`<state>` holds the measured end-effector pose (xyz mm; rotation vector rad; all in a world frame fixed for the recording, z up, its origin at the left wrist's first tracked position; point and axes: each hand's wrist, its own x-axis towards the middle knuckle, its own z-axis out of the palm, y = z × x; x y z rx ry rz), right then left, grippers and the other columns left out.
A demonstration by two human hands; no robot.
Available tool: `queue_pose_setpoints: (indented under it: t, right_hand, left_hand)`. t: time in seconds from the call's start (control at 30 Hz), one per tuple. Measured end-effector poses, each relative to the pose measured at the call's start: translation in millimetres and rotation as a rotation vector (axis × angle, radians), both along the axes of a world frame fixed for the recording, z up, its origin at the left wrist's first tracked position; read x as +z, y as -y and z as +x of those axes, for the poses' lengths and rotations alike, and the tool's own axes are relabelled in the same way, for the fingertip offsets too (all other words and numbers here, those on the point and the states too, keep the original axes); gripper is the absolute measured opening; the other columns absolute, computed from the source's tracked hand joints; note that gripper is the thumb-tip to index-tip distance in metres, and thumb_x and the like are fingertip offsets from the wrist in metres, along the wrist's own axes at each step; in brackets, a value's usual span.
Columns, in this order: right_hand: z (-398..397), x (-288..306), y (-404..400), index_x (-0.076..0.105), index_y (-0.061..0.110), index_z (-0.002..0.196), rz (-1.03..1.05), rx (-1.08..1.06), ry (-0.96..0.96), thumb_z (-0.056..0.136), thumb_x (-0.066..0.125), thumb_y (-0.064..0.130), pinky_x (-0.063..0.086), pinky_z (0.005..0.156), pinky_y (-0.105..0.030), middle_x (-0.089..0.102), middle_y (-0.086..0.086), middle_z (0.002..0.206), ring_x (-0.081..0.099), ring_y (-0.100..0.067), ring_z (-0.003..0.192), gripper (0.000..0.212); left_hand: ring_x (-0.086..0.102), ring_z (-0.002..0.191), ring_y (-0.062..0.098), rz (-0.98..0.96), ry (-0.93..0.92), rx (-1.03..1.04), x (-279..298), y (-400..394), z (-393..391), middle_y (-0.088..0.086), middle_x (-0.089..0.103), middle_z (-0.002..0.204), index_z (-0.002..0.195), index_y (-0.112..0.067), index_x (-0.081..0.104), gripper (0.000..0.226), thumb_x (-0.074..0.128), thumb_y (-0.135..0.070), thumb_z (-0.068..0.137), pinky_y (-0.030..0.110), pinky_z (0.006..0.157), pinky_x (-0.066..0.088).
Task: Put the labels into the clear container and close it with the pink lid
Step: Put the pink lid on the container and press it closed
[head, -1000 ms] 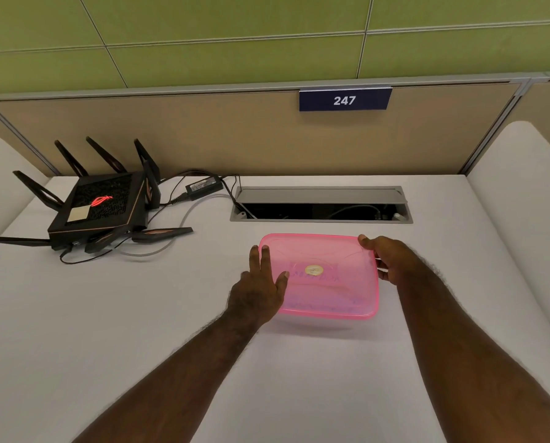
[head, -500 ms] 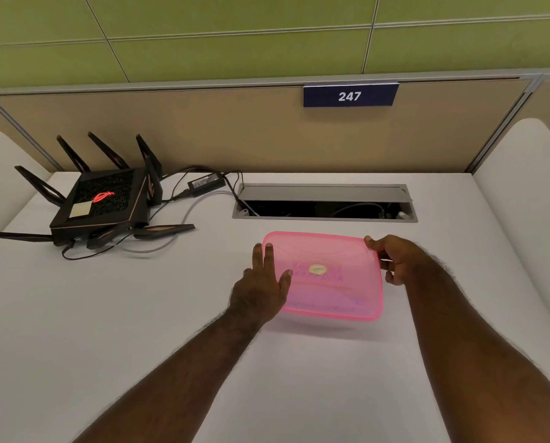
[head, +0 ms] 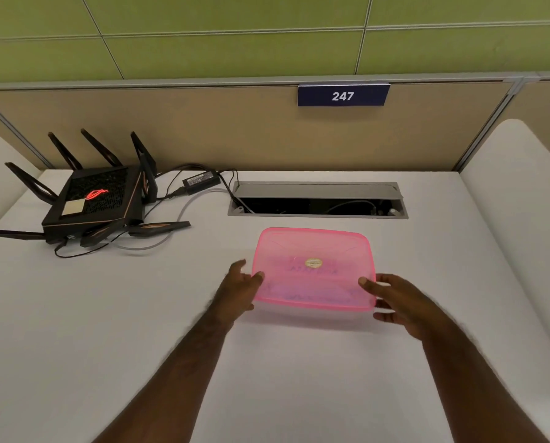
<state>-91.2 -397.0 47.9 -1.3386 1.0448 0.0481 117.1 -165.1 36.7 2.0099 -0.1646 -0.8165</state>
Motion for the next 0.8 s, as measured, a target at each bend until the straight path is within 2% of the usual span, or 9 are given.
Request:
queue_pose_setpoints:
  t: [0.07,0.17,0.27,0.47,0.8]
  right_hand:
    - [-10,-6,-8,0.058,0.012,0.116,0.024,-0.019,0.009,0.077,0.075,0.039,0.057,0.075,-0.039,0.067,-0.013,0.110,0.065,-0.029,0.097,0.050]
    - [-16,-12,-13,0.062,0.007,0.110,0.027,-0.073,0.041,0.075,0.077,0.037,0.058,0.076,-0.037,0.068,-0.015,0.107,0.066,-0.028,0.090,0.049]
    - [-15,-12,-12,0.062,0.006,0.109,0.019,-0.071,0.038,0.076,0.078,0.034,0.059,0.076,-0.037,0.069,-0.016,0.104,0.068,-0.027,0.087,0.046]
    - [-12,-8,-14,0.065,-0.001,0.100,-0.016,-0.088,0.029,0.080,0.075,0.024,0.060,0.072,-0.035,0.068,-0.019,0.093,0.066,-0.023,0.077,0.033]
    - [-13,1,-37,0.065,-0.002,0.101,-0.106,-0.132,0.020,0.084,0.072,0.021,0.058,0.079,-0.041,0.066,-0.019,0.091,0.065,-0.024,0.077,0.030]
  left_hand:
    - [0.064,0.078,0.022,-0.047,-0.110,0.048,1,-13,-5,0.012,0.064,0.108,0.118,-0.009,0.057,0.039,0.061,-0.036,0.091,0.038,0.068,0.058]
    - [0.062,0.066,0.020,-0.118,-0.238,0.094,0,-22,-5,0.007,0.063,0.086,0.091,-0.008,0.062,0.031,0.067,-0.039,0.087,0.032,0.061,0.056]
    - [0.063,0.066,0.019,-0.108,-0.279,0.059,-1,-25,-1,0.004,0.063,0.082,0.089,-0.009,0.064,0.035,0.067,-0.043,0.085,0.030,0.061,0.053]
    - [0.059,0.063,0.016,-0.055,-0.185,-0.003,1,-25,0,0.003,0.063,0.081,0.083,-0.010,0.064,0.035,0.063,-0.044,0.088,0.026,0.055,0.049]
    - [0.053,0.060,0.014,-0.047,-0.111,-0.054,9,-38,-5,0.003,0.063,0.078,0.079,-0.009,0.065,0.034,0.062,-0.040,0.090,0.026,0.055,0.047]
